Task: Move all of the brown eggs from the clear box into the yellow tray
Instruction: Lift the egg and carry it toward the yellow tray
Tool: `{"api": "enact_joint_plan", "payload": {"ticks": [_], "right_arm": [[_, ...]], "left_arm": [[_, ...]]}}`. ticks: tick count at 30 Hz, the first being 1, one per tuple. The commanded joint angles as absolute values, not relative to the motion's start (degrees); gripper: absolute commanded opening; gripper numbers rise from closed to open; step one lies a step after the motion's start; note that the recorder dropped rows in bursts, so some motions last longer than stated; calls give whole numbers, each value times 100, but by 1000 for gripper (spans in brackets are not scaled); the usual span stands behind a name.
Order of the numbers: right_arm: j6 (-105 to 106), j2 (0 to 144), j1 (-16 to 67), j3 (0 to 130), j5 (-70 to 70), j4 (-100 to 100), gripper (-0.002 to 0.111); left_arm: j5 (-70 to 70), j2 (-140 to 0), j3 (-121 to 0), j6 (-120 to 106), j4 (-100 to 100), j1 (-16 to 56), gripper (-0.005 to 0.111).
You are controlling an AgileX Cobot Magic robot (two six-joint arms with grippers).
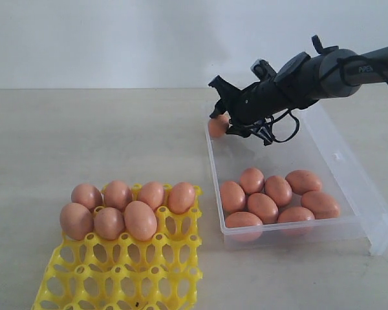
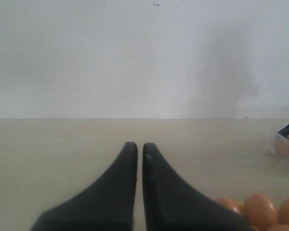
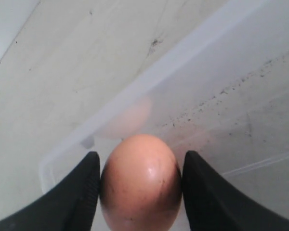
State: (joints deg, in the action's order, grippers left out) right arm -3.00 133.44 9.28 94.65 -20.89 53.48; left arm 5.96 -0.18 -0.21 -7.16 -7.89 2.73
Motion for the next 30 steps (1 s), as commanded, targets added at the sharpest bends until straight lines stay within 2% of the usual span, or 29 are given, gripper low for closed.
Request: {"api": "enact_joint_plan", "payload": {"ticks": [1, 4, 7, 20, 26, 30], "right_arm": [[-85, 13349, 935, 9441, -2165, 5348, 32], [-85, 13349, 935, 9441, -2179, 5348, 13], [0, 13305, 935, 9441, -2227, 5325, 0], [269, 12571, 935, 9441, -2347, 4798, 0], [312, 12044, 949, 9441, -2969, 3507, 0], [607, 11658, 1129, 9441, -2911, 2571, 0]], "left_arm": [[560, 0, 0, -733, -791, 257, 4], [560, 0, 0, -733, -791, 257, 4], [560, 0, 0, -733, -791, 257, 4], [560, 0, 0, -733, -791, 257, 4], [560, 0, 0, -733, -791, 257, 4], [560, 0, 0, -733, -791, 257, 4]]}}
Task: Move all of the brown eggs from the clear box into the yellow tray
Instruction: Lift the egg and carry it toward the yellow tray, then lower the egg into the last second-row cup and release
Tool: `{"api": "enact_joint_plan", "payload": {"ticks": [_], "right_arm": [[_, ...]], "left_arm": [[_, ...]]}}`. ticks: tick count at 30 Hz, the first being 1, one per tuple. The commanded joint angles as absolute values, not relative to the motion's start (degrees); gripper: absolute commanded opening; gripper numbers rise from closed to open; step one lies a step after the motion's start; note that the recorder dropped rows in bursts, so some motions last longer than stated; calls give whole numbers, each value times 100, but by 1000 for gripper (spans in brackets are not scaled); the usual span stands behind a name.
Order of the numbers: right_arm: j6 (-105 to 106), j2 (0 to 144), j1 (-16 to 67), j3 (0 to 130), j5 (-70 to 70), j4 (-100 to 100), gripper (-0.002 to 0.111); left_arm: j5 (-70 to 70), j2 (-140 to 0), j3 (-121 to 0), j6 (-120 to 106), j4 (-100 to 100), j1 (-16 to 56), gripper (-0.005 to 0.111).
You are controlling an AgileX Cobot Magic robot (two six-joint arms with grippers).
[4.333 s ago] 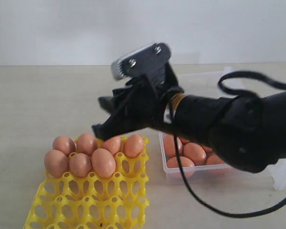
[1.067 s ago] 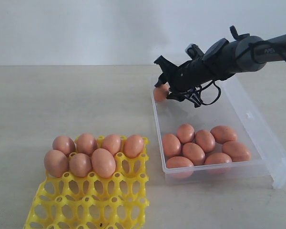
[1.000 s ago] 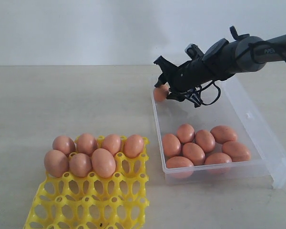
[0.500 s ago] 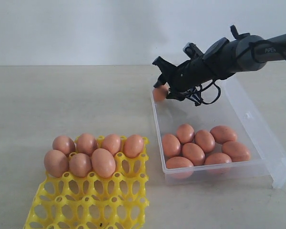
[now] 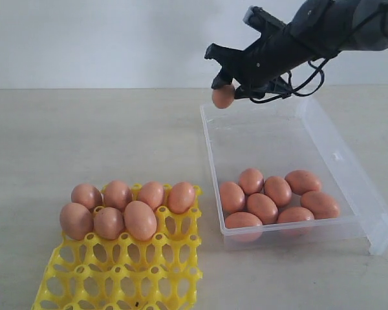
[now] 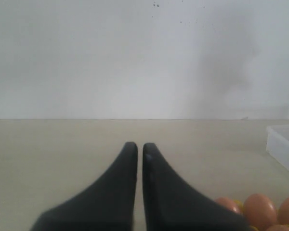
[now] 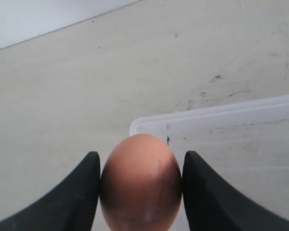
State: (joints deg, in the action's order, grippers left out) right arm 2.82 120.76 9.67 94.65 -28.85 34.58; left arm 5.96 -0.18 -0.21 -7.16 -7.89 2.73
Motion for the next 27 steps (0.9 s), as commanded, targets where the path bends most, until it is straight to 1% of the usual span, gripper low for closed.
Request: {"api": "enact_joint_plan", "payload": {"ticks": [1, 4, 5, 6, 7, 8, 9, 10, 13, 17, 21, 27], "right_arm": [[1085, 11497, 1321, 9441, -2774, 2326, 0], [1956, 11303, 1753, 9147, -2123, 2341, 0], [2345, 11220, 2003, 8765, -1434, 2323, 0], [2528, 11195, 2090, 8590, -1080, 2307, 0], [2690, 11144, 2299, 8143, 65, 2307, 0], [2691, 11116, 2380, 7928, 504, 2320, 0], [2463, 11042, 2586, 7555, 1423, 2363, 0], [2255, 10974, 2763, 7301, 1944, 2363, 0], [1870, 10785, 3225, 6800, 2430, 2250, 0], [1292, 10249, 3861, 5637, 3336, 2217, 0], [774, 9838, 4225, 4587, 3713, 2204, 0], [542, 9780, 4660, 3691, 3828, 2217, 0]], "left_arm": [[580, 0, 0, -733, -791, 257, 4], [595, 0, 0, -733, -791, 257, 4], [595, 0, 0, -733, -791, 257, 4], [595, 0, 0, -733, -791, 257, 4], [595, 0, 0, -733, -791, 257, 4], [595, 0, 0, -733, -791, 257, 4], [595, 0, 0, -733, -791, 257, 4], [595, 0, 0, -733, -791, 257, 4], [595, 0, 0, -733, -791, 257, 4], [595, 0, 0, -733, -791, 257, 4], [595, 0, 0, -733, -791, 257, 4], [570, 0, 0, -733, -791, 257, 4]]}}
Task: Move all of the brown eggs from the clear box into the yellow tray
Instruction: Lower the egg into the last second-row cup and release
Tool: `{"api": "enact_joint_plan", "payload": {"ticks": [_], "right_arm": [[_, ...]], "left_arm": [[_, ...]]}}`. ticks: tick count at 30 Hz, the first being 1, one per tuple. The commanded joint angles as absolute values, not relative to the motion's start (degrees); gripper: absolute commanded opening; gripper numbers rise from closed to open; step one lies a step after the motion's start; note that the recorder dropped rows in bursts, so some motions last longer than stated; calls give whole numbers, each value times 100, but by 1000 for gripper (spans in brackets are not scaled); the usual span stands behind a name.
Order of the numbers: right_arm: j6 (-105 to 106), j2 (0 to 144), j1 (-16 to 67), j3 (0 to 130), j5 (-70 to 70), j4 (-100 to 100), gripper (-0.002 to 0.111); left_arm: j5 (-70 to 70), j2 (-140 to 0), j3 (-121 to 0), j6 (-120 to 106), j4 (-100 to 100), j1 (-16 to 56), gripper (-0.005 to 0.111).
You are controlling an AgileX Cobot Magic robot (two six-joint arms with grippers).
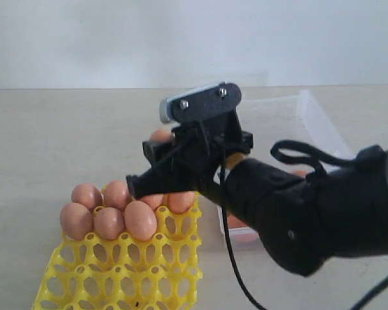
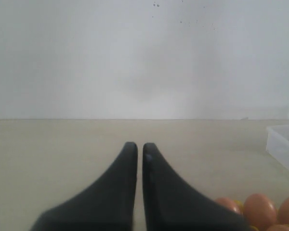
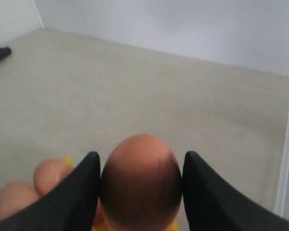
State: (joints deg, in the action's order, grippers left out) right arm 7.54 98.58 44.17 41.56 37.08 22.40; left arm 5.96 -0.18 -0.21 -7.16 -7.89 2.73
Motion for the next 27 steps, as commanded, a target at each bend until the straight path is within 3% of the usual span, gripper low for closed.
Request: {"api": "enact_joint_plan", "payload": {"ticks": [1, 27], "right_arm": [[543, 9780, 4727, 3610, 3828, 2217, 0], [439, 10271, 4851, 3341, 3656, 2474, 0]], "left_arm": [[570, 0, 0, -733, -791, 257, 4], [570, 0, 0, -733, -791, 257, 4]]}}
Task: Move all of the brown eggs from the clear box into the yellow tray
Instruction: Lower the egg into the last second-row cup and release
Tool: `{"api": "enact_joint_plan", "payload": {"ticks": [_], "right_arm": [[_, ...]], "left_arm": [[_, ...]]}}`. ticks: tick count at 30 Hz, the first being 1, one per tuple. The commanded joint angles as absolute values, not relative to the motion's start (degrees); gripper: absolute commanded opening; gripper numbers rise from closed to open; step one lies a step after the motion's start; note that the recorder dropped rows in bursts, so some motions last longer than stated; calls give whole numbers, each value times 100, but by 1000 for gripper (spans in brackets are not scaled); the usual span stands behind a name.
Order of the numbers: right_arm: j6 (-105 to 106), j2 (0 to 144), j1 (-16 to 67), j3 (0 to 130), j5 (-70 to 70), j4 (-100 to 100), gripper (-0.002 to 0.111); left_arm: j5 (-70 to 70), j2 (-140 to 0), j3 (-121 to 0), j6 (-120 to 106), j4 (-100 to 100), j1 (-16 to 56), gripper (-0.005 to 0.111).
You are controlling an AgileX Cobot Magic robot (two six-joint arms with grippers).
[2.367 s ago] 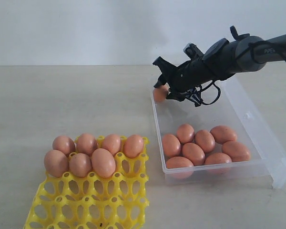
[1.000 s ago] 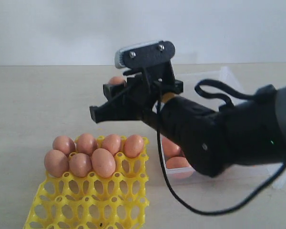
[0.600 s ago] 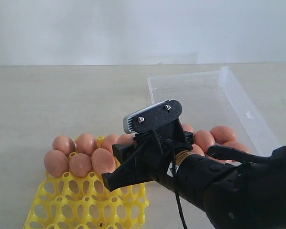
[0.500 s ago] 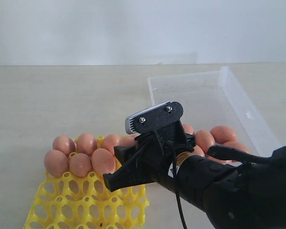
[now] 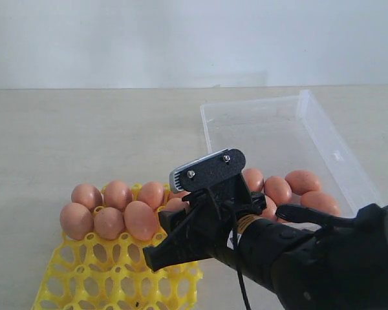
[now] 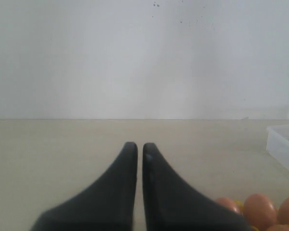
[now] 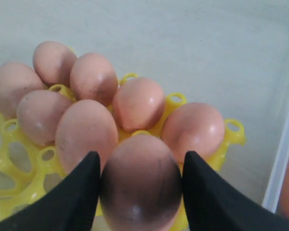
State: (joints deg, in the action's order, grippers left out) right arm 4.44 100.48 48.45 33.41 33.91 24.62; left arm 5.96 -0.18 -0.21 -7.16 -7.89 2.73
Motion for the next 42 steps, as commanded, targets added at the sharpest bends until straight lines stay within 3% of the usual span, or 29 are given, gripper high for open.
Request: {"api": "enact_joint_plan", "payload": {"ticks": [1, 16, 25, 37, 42], "right_arm": [[429, 10299, 4851, 3341, 3670, 2474, 0], [490, 10538, 4851, 3341, 3796, 2475, 1], [660, 10527, 4851, 3341, 3807, 2124, 41], [648, 10517, 4851, 3341, 3786, 2124, 44], [611, 10517, 4851, 3341, 3657, 2124, 61]], "left_arm": [[570, 0, 0, -733, -791, 257, 4], [601, 0, 0, -733, -791, 257, 4], [601, 0, 0, -733, -791, 257, 4], [562, 0, 0, -733, -791, 257, 4], [562, 0, 0, -733, -791, 257, 4]]}}
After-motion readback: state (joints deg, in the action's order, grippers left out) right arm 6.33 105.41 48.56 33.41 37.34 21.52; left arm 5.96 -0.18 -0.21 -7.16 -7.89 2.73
